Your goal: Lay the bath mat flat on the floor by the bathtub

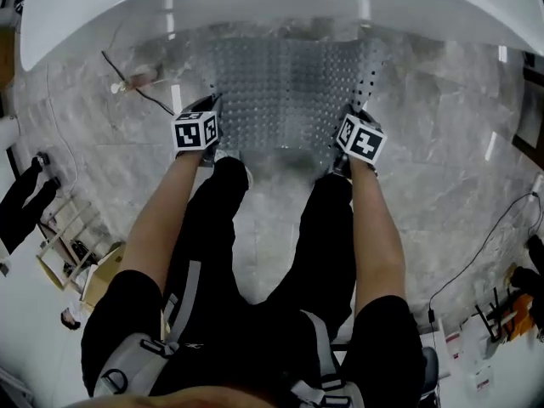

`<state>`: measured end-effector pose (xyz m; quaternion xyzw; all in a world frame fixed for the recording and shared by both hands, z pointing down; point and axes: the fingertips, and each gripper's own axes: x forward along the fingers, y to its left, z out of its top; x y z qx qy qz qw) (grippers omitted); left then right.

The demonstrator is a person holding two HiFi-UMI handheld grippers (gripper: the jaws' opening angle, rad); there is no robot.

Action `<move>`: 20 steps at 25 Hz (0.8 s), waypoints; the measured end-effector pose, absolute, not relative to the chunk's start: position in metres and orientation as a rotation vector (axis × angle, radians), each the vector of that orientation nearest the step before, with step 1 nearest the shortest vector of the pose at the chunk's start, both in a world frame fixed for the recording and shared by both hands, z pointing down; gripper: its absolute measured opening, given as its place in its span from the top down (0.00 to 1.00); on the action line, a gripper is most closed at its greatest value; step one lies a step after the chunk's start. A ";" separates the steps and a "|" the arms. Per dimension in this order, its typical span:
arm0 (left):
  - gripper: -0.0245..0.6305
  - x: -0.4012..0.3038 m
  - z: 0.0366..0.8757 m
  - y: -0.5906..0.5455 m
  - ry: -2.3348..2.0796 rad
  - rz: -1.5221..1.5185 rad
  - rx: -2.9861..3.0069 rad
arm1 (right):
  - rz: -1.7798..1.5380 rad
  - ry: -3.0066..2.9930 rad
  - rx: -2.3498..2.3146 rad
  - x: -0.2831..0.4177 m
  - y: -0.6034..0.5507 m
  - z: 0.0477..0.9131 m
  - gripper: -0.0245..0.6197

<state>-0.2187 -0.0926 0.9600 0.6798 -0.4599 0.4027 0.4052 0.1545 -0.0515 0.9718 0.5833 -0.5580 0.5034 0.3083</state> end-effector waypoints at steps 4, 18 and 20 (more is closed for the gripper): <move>0.88 -0.228 1.055 -0.100 -1.158 1.034 1.677 | 1.376 -1.447 1.489 0.169 -0.059 1.072 0.82; 0.81 -0.273 1.185 -0.109 -1.172 1.228 1.567 | 1.316 -1.224 1.467 0.242 -0.052 1.202 0.62; 0.73 -0.273 1.177 -0.106 -1.172 1.247 1.544 | 1.238 -1.235 1.452 0.246 -0.048 1.191 0.60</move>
